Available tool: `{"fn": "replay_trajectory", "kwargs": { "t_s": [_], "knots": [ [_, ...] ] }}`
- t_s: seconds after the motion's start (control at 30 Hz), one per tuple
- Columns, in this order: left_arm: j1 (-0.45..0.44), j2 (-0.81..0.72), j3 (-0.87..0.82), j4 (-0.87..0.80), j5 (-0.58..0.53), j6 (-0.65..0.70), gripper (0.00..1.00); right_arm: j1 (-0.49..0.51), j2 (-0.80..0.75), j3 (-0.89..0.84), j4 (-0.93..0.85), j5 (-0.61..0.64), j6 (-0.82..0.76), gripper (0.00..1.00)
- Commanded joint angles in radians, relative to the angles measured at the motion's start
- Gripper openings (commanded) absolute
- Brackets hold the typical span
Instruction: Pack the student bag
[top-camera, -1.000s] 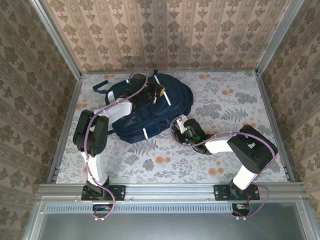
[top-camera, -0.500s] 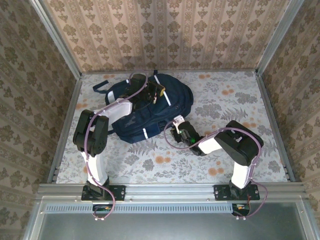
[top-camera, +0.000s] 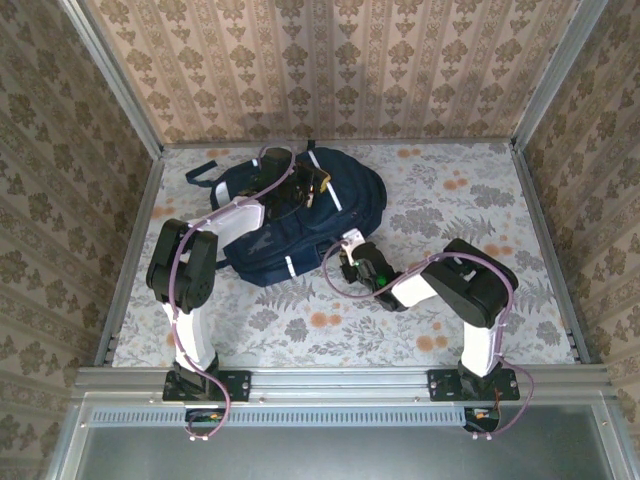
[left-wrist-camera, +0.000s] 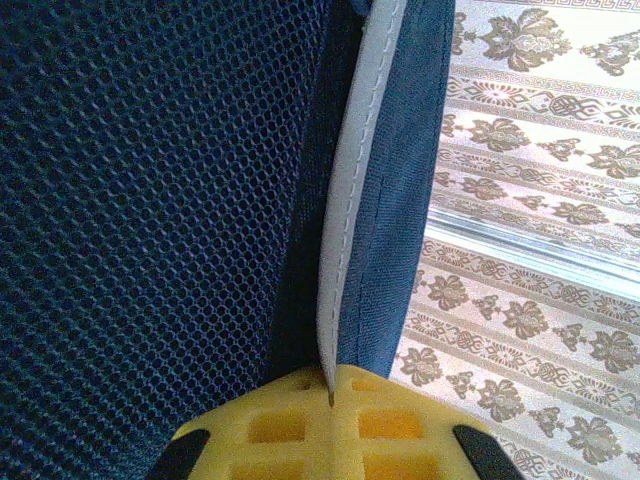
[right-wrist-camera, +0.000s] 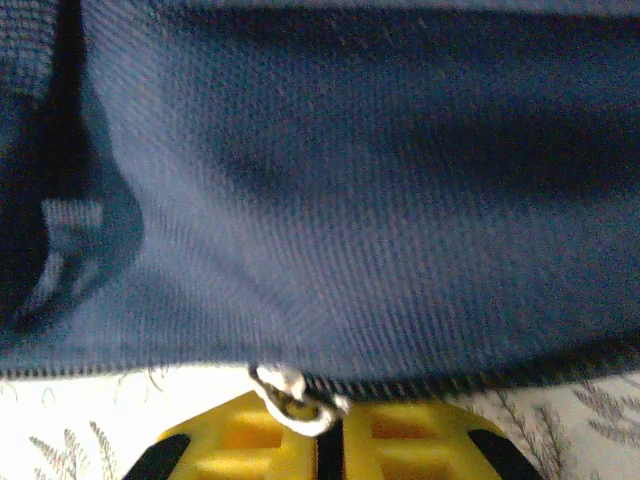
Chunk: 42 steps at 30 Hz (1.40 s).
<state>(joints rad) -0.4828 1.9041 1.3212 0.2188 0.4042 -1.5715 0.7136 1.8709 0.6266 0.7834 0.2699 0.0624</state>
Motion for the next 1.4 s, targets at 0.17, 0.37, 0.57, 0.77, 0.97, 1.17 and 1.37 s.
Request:
{"fn": "replay_trajectory", "kwargs": {
  "t_s": [0.17,0.37,0.57,0.77,0.97,1.17,1.37],
  "knots": [
    [0.016,0.013,0.033,-0.028,0.009,0.064,0.00,-0.048,-0.124,-0.122,0.043,-0.018,-0.062,0.08],
    [0.015,0.018,0.038,-0.044,0.010,0.089,0.00,-0.107,-0.165,-0.112,-0.010,-0.109,-0.061,0.00],
    [0.015,0.024,0.033,-0.034,0.013,0.075,0.00,-0.108,-0.141,-0.106,0.014,-0.246,-0.081,0.20],
    [0.015,0.014,0.029,-0.026,0.013,0.059,0.00,-0.074,-0.138,-0.202,0.194,-0.130,-0.116,0.31],
    [0.015,0.009,0.027,-0.015,0.012,0.048,0.00,-0.018,-0.159,-0.245,0.235,0.024,-0.082,0.39],
    [0.015,0.006,0.023,-0.009,0.011,0.040,0.00,0.058,-0.076,-0.188,0.262,0.101,-0.013,0.45],
    [0.016,0.003,0.018,-0.008,0.010,0.039,0.00,0.072,0.017,-0.130,0.274,0.132,0.084,0.46]
  ]
}}
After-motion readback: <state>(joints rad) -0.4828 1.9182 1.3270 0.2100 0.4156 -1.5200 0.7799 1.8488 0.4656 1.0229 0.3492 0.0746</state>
